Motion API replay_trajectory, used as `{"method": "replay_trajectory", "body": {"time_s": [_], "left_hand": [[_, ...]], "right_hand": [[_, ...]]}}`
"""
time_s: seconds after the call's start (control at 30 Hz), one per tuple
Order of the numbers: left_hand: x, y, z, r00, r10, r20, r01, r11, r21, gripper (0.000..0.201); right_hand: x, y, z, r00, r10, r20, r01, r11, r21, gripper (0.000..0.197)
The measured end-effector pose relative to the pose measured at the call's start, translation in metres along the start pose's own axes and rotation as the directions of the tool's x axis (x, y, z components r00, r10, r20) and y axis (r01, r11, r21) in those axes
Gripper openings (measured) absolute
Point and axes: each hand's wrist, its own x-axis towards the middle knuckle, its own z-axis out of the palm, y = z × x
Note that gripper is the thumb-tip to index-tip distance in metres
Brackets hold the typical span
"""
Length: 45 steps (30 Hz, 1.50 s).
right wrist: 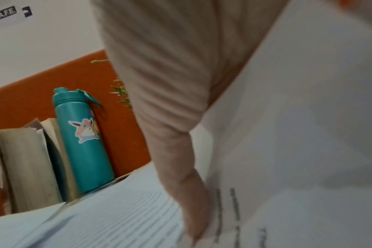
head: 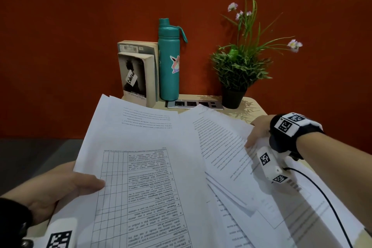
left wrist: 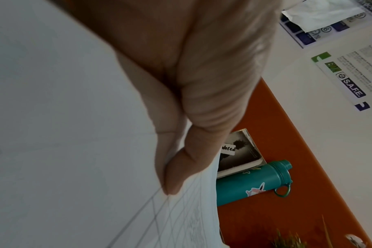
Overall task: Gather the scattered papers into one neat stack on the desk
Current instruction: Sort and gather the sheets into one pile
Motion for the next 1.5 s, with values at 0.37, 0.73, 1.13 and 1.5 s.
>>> {"method": "replay_trajectory", "body": {"time_s": [0.37, 0.73, 1.13, 1.5], "left_hand": [[-0.016, 0.011, 0.006, 0.999, -0.039, 0.001, 0.039, 0.994, -0.099, 0.028], [-0.030, 0.014, 0.014, 1.000, 0.009, 0.028, -0.005, 0.987, -0.162, 0.026], [-0.032, 0.017, 0.024, 0.995, 0.069, 0.073, -0.055, 0.982, -0.182, 0.037], [-0.033, 0.019, 0.027, 0.984, 0.157, 0.080, -0.143, 0.978, -0.152, 0.025]], "right_hand": [[-0.043, 0.016, -0.015, 0.966, -0.062, -0.252, 0.136, 0.947, 0.290, 0.040], [-0.113, 0.043, -0.053, 0.860, -0.024, -0.510, 0.365, 0.728, 0.581, 0.031], [-0.088, -0.024, -0.018, 0.902, -0.123, -0.414, 0.431, 0.263, 0.863, 0.020], [-0.110, -0.066, -0.021, 0.885, -0.067, -0.460, 0.451, 0.362, 0.816, 0.040]]}}
